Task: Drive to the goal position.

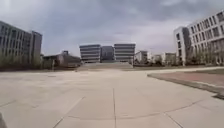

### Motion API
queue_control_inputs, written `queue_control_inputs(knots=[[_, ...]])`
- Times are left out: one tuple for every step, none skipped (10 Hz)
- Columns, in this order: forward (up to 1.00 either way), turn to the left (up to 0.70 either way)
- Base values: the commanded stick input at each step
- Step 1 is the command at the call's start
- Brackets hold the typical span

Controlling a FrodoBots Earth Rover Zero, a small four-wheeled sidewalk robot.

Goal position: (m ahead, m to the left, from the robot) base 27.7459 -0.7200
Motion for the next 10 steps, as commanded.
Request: queue_control_inputs(knots=[[0.70,0.00],[0.70,0.00],[0.70,0.00],[0.70,0.00],[0.70,0.00],[0.70,0.00],[0.70,0.00],[0.70,0.00],[0.70,0.00],[0.70,0.00]])
